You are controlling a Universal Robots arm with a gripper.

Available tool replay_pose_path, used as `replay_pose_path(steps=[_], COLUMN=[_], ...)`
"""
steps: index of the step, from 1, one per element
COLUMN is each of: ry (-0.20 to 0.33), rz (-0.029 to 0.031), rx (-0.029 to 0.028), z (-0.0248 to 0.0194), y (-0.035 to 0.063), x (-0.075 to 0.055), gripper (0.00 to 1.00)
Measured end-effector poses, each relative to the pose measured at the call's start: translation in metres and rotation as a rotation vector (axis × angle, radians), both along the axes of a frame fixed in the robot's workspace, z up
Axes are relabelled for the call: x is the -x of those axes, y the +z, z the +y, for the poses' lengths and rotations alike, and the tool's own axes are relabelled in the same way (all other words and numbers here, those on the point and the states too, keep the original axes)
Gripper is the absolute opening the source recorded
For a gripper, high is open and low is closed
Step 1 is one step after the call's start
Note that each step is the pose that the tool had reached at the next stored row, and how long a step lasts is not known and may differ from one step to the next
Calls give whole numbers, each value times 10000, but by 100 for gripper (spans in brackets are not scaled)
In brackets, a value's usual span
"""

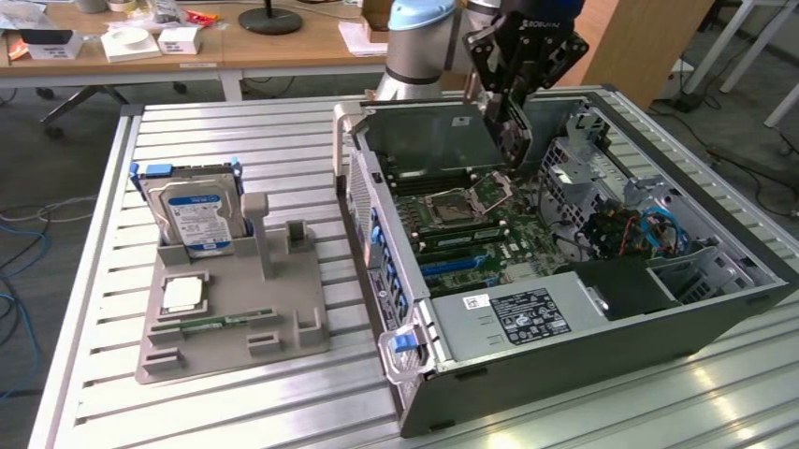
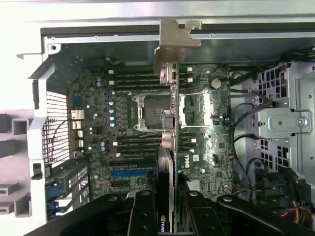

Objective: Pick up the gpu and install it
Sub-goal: 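Pick up the gpu and move the gpu toward the slot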

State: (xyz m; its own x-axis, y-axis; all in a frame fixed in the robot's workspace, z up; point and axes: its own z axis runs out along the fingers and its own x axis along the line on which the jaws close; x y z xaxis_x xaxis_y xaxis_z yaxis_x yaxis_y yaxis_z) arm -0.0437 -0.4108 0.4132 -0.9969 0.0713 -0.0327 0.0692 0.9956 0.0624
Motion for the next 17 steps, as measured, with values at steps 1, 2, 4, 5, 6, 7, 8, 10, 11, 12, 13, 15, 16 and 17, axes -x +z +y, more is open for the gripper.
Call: replay_pose_path(steps=[1, 2, 4, 5, 6, 7, 8, 10, 11, 12, 13, 15, 16, 17], ry=[0, 1, 0, 0, 1, 0, 0, 1, 0, 0, 0, 0, 0, 0], rz=[0, 0, 0, 0, 1, 1, 1, 2, 2, 2, 3, 4, 6, 7], rx=[0, 0, 0, 0, 1, 0, -1, 0, 0, 1, 0, 0, 1, 0], z=[0, 0, 0, 0, 0, 0, 0, 0, 0, 0, 0, 0, 0, 1], y=[0, 0, 0, 0, 0, 0, -1, 0, 0, 0, 0, 0, 0, 0], x=[-28, -58, -124, -161, -199, -234, -269, -341, -373, -404, -434, -502, -536, -571], gripper=[26, 26, 26, 26, 26, 26, 26, 26, 26, 26, 26, 26, 26, 26])
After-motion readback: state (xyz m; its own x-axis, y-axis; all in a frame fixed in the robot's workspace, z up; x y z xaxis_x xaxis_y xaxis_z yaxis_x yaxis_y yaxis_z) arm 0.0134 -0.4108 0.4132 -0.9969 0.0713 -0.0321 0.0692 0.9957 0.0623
